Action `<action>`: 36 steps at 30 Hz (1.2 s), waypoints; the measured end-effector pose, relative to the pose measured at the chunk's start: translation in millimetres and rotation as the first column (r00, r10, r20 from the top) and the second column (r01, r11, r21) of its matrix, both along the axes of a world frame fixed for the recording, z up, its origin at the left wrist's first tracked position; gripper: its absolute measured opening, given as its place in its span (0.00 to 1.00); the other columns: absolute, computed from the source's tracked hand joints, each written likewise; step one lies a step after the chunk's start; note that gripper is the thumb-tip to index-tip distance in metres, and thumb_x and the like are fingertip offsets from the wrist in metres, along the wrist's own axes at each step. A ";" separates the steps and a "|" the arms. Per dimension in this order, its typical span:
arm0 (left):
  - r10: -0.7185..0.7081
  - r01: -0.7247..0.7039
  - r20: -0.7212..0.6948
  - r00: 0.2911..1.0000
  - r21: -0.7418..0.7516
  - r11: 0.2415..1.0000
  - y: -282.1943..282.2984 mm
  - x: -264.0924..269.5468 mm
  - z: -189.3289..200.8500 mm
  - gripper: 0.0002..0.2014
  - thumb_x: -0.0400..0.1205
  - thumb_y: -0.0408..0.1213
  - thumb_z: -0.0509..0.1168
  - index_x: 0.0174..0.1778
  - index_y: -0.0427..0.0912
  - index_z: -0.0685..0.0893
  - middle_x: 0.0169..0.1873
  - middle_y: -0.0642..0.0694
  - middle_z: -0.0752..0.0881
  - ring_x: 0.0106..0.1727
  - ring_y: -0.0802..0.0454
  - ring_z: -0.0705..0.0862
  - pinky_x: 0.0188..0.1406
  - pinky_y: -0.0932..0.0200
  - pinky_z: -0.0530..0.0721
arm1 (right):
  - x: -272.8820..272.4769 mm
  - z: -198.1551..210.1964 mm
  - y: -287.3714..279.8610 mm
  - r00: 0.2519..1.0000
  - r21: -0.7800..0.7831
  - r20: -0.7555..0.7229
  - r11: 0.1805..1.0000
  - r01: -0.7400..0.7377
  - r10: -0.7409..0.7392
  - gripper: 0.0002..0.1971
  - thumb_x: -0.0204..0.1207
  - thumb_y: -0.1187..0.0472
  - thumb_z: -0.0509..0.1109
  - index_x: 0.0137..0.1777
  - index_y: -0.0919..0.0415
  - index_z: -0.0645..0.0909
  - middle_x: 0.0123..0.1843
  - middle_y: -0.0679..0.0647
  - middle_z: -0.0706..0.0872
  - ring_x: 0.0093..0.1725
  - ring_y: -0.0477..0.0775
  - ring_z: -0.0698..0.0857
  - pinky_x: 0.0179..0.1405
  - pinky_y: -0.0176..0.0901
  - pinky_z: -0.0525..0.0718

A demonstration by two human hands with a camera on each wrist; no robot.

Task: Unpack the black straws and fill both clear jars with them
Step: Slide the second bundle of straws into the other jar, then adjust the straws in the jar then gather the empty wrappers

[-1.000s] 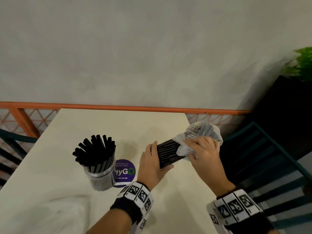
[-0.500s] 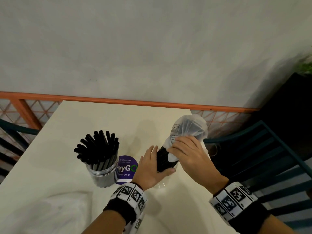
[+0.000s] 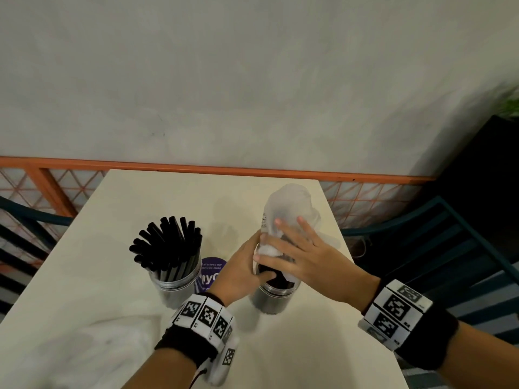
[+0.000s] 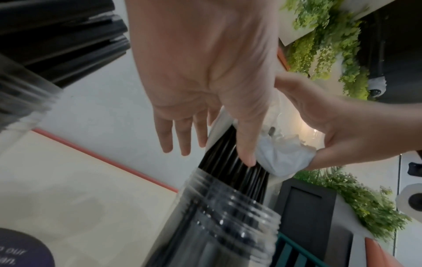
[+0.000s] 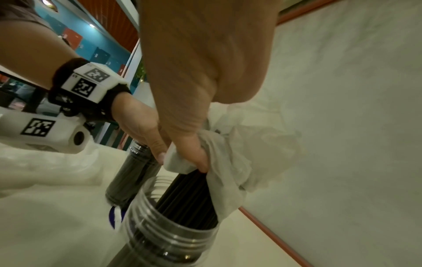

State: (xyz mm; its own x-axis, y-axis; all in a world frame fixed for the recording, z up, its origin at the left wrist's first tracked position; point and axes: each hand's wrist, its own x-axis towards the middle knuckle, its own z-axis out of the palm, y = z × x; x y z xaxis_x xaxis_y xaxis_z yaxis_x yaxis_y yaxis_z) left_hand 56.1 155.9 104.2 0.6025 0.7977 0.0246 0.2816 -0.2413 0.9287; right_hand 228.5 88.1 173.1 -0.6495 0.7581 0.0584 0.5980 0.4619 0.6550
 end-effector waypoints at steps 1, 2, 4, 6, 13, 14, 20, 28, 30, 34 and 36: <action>0.004 -0.005 0.018 1.000 0.017 1.000 -0.2 -0.1 3.4 0.36 0.72 0.37 0.72 0.71 0.64 0.63 0.67 0.62 0.76 0.68 0.63 0.75 0.69 0.62 0.74 | 1.6 2.1 0.2 1.000 0.019 0.004 1.000 0.013 -0.013 0.38 0.68 0.54 0.71 0.78 0.46 0.59 0.78 0.57 0.72 0.78 0.69 0.65 0.75 0.69 0.55; 0.011 -0.012 0.031 0.999 0.043 0.999 0.3 -0.3 6.0 0.35 0.74 0.36 0.71 0.72 0.63 0.63 0.68 0.62 0.76 0.69 0.63 0.74 0.70 0.64 0.72 | 2.9 3.8 -0.4 1.000 0.040 -0.006 0.999 0.021 -0.021 0.37 0.70 0.56 0.68 0.79 0.45 0.57 0.79 0.57 0.69 0.79 0.70 0.62 0.76 0.70 0.54; 0.025 -0.031 0.054 0.998 0.109 0.994 0.4 -0.5 14.5 0.33 0.76 0.37 0.68 0.76 0.56 0.62 0.71 0.58 0.74 0.72 0.63 0.72 0.74 0.61 0.70 | 5.0 6.0 -1.9 0.998 0.085 -0.051 0.995 0.047 -0.043 0.35 0.75 0.63 0.57 0.80 0.45 0.52 0.82 0.59 0.60 0.80 0.72 0.54 0.76 0.71 0.50; 0.028 -0.046 0.099 0.995 0.178 0.983 0.0 -0.3 26.8 0.30 0.78 0.35 0.66 0.72 0.62 0.63 0.68 0.64 0.75 0.69 0.70 0.72 0.71 0.71 0.69 | 6.8 10.4 -3.5 0.992 0.156 -0.102 0.983 0.096 -0.081 0.34 0.77 0.66 0.48 0.81 0.44 0.45 0.83 0.61 0.49 0.79 0.73 0.47 0.75 0.71 0.48; 0.124 -0.177 0.191 0.974 0.293 0.940 -6.5 -4.5 77.3 0.17 0.84 0.37 0.58 0.70 0.49 0.73 0.62 0.59 0.79 0.62 0.72 0.75 0.61 0.80 0.70 | 4.5 47.8 -9.8 0.766 0.373 -0.638 0.839 0.397 -0.079 0.47 0.66 0.74 0.69 0.78 0.46 0.48 0.77 0.62 0.53 0.76 0.73 0.53 0.77 0.68 0.50; 0.174 -0.229 0.193 0.966 0.315 0.921 -8.6 -7.6 83.1 0.16 0.84 0.37 0.58 0.67 0.45 0.75 0.62 0.53 0.80 0.62 0.64 0.77 0.62 0.75 0.71 | 3.4 53.4 -12.9 0.673 0.336 -0.737 0.834 0.438 -0.057 0.46 0.65 0.71 0.72 0.77 0.48 0.51 0.75 0.62 0.56 0.75 0.70 0.58 0.75 0.68 0.56; 0.286 -0.432 0.393 0.874 0.357 0.829 -36.7 -39.2 122.2 0.07 0.78 0.46 0.63 0.50 0.60 0.83 0.53 0.49 0.82 0.54 0.58 0.83 0.51 0.71 0.81 | 0.8 75.9 -33.9 0.193 0.066 -0.981 0.939 0.339 -0.001 0.18 0.67 0.66 0.73 0.57 0.64 0.80 0.54 0.60 0.76 0.53 0.52 0.76 0.55 0.41 0.77; 0.353 -0.428 0.337 0.873 0.182 0.885 -100.3 -92.8 106.7 0.08 0.70 0.46 0.63 0.34 0.47 0.73 0.32 0.37 0.76 0.28 0.44 0.74 0.26 0.57 0.76 | -34.3 34.8 -81.8 -0.260 -0.349 -0.888 0.924 -0.156 -0.379 0.10 0.69 0.50 0.64 0.41 0.57 0.76 0.43 0.54 0.78 0.39 0.42 0.78 0.33 0.26 0.77; 0.512 -0.563 0.246 0.823 0.237 0.791 -110.7 -110.9 87.5 0.11 0.68 0.47 0.59 0.29 0.45 0.68 0.26 0.39 0.69 0.23 0.56 0.66 0.23 0.64 0.67 | -40.4 14.4 -91.2 -0.288 -0.391 -0.873 0.918 -0.074 -0.395 0.07 0.68 0.58 0.62 0.37 0.63 0.74 0.39 0.57 0.75 0.35 0.41 0.75 0.31 0.24 0.73; 0.725 -0.682 0.054 0.687 0.393 0.617 -134.9 -131.2 53.3 0.17 0.72 0.24 0.63 0.27 0.46 0.63 0.25 0.46 0.67 0.28 0.58 0.67 0.27 0.70 0.68 | -50.5 -20.1 -99.5 -0.289 -0.406 -0.888 0.905 0.129 -0.357 0.14 0.68 0.65 0.65 0.26 0.53 0.65 0.33 0.50 0.70 0.32 0.37 0.73 0.31 0.22 0.71; 0.730 -0.699 0.006 0.684 0.294 0.652 -147.1 -133.4 39.2 0.16 0.73 0.19 0.62 0.33 0.46 0.69 0.31 0.44 0.75 0.33 0.56 0.73 0.30 0.71 0.72 | -56.0 -32.8 -101.1 -0.357 -0.496 -0.820 0.867 0.054 -0.447 0.16 0.73 0.70 0.66 0.29 0.54 0.67 0.29 0.49 0.72 0.27 0.40 0.72 0.27 0.26 0.71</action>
